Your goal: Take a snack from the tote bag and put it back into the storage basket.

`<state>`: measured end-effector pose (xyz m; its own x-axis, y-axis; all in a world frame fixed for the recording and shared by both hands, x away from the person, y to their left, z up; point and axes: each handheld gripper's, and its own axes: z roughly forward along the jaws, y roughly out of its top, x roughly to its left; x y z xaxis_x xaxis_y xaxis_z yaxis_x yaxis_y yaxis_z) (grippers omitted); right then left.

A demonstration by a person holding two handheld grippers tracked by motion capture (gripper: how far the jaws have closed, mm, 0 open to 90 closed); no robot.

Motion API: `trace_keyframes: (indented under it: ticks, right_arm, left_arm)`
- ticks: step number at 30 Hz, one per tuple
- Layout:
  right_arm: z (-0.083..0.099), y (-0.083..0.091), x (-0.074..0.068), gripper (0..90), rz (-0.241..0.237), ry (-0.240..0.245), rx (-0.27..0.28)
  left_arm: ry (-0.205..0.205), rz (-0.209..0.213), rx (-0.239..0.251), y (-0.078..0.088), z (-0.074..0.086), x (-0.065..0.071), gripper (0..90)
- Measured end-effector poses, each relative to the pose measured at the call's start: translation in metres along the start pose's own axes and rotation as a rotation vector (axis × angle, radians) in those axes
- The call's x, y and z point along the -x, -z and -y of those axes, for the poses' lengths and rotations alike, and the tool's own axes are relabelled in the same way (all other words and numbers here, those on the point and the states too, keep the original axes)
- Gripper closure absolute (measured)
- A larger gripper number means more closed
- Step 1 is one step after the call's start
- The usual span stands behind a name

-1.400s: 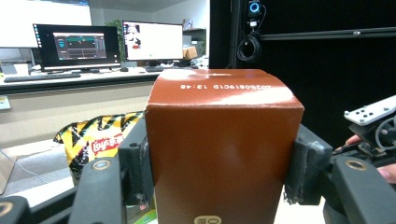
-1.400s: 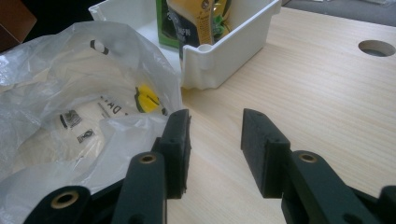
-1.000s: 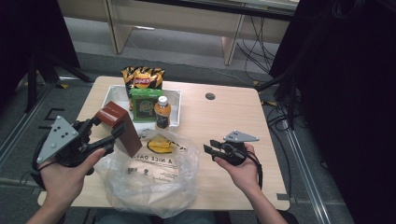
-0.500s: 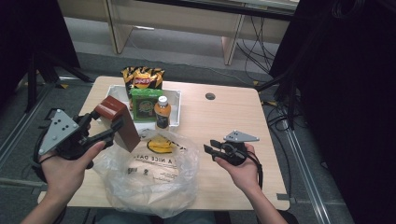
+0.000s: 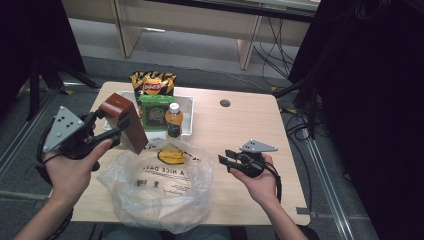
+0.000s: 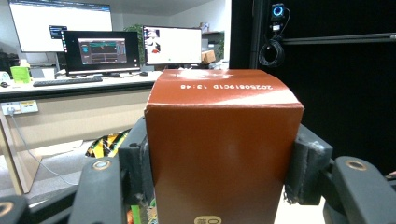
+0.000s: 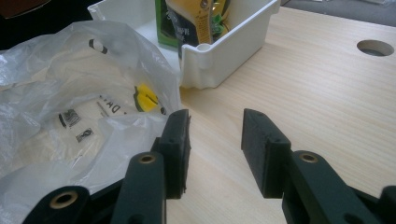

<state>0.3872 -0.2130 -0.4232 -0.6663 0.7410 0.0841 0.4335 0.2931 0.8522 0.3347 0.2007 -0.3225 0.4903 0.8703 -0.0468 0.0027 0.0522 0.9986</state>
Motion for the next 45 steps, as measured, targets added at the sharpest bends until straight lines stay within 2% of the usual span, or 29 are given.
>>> trace_keyframes:
  ticks: [1, 8, 10, 12, 15, 16, 18, 21, 26, 29, 33, 45]
  right_arm:
    - [0.0, 0.0, -0.001, 62.7, -0.003, -0.015, -0.003]
    - [0.001, -0.002, 0.0, 62.6, -0.021, -0.013, 0.004]
    - [0.001, -0.001, 0.0, 62.6, -0.007, -0.012, 0.004]
    - [0.001, -0.002, -0.001, 62.6, -0.024, -0.021, 0.003]
    - [0.001, -0.001, 0.0, 62.5, -0.014, -0.016, 0.001]
    - [0.001, -0.001, -0.003, 62.5, -0.022, -0.056, -0.011]
    - [0.001, -0.001, -0.003, 62.5, -0.009, -0.05, 0.004]
    - [0.0, 0.0, -0.002, 62.5, -0.023, -0.047, -0.009]
    - [0.001, -0.001, -0.002, 62.5, -0.007, -0.039, 0.005]
    - [0.001, 0.0, -0.002, 62.5, -0.014, -0.043, -0.012]
    - [0.001, -0.001, -0.001, 62.5, -0.015, -0.029, 0.0]
    - [0.001, 0.0, -0.002, 62.5, -0.012, -0.042, -0.012]
  left_arm:
    - [0.0, 0.0, 0.0, 0.0, 0.0, 0.0, 37.9]
    - [0.007, -0.023, -0.009, -0.008, 0.002, -0.011, 37.9]
    - [0.012, -0.028, -0.009, -0.011, 0.003, -0.014, 37.9]
    - [0.012, -0.031, -0.007, -0.013, 0.003, -0.016, 37.9]
    - [0.014, -0.037, -0.003, -0.016, 0.003, -0.018, 37.9]
    - [0.011, -0.039, -0.004, -0.017, 0.003, -0.019, 37.9]
    - [0.008, -0.043, -0.006, -0.019, 0.003, -0.02, 37.9]
    - [0.002, -0.049, -0.008, -0.023, 0.003, -0.021, 37.9]
    - [0.002, -0.055, -0.013, -0.026, 0.004, -0.024, 37.9]
    - [0.004, -0.06, -0.014, -0.029, 0.005, -0.027, 37.9]
    - [0.003, -0.068, -0.017, -0.031, 0.006, -0.03, 37.9]
    - [-0.003, -0.093, -0.03, -0.043, 0.011, -0.04, 37.8]
